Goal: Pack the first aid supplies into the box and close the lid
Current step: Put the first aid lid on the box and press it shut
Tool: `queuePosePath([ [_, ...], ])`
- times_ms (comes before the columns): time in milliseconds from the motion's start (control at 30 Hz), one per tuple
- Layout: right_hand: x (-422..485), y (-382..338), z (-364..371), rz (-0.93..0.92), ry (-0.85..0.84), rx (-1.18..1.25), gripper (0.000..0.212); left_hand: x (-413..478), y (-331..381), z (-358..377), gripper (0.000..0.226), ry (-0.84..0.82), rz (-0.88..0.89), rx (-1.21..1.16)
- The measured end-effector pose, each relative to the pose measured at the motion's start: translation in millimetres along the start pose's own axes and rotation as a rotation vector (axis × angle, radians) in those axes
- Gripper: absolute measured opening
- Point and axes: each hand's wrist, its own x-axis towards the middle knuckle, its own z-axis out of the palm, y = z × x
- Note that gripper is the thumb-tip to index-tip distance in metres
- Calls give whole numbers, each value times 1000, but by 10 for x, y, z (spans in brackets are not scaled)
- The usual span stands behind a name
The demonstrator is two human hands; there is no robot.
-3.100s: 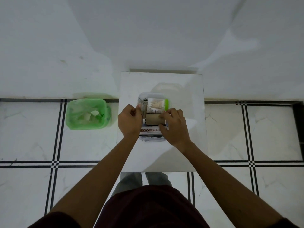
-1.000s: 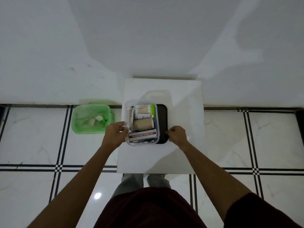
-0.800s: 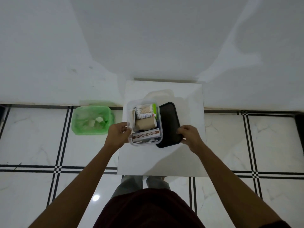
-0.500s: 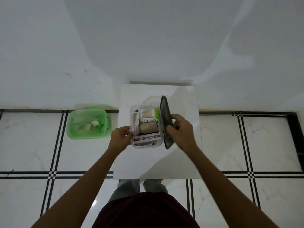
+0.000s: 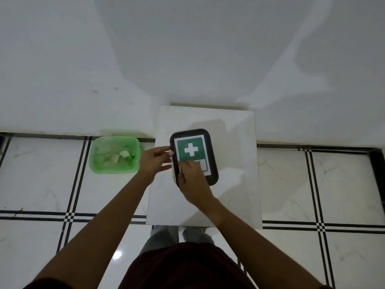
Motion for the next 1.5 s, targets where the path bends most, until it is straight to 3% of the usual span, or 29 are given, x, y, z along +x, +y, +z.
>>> queuePosePath([
  [100,58,123,-270,198,115,81,26,46,2,55,31,59,48,35],
  [200,80,403,-492,421,261,3,30,81,3,94,23,111,85,74],
  [300,163,649,-456,598,97,172,43,90,2,138,15,173,150,138],
  [400,214,650,-268,505,22,164,41,125,-58,180,15,243,215,215],
  [533,240,574,-77,509,186,59,38,104,-150,254,30,310,317,431],
  [667,229,576,30,523,253,101,35,-46,-259,454,52,405,201,679],
  [833,302,566,101,630,333,72,33,-120,-339,676,55,554,47,588],
  [1133,362,443,193,736,461,-38,38,-165,-511,699,45,535,135,548],
  [1267,352,454,210,726,482,-29,37,-159,-485,697,59,519,180,522],
  [1500,327,549,228,695,397,10,40,-130,-525,680,59,520,223,468],
])
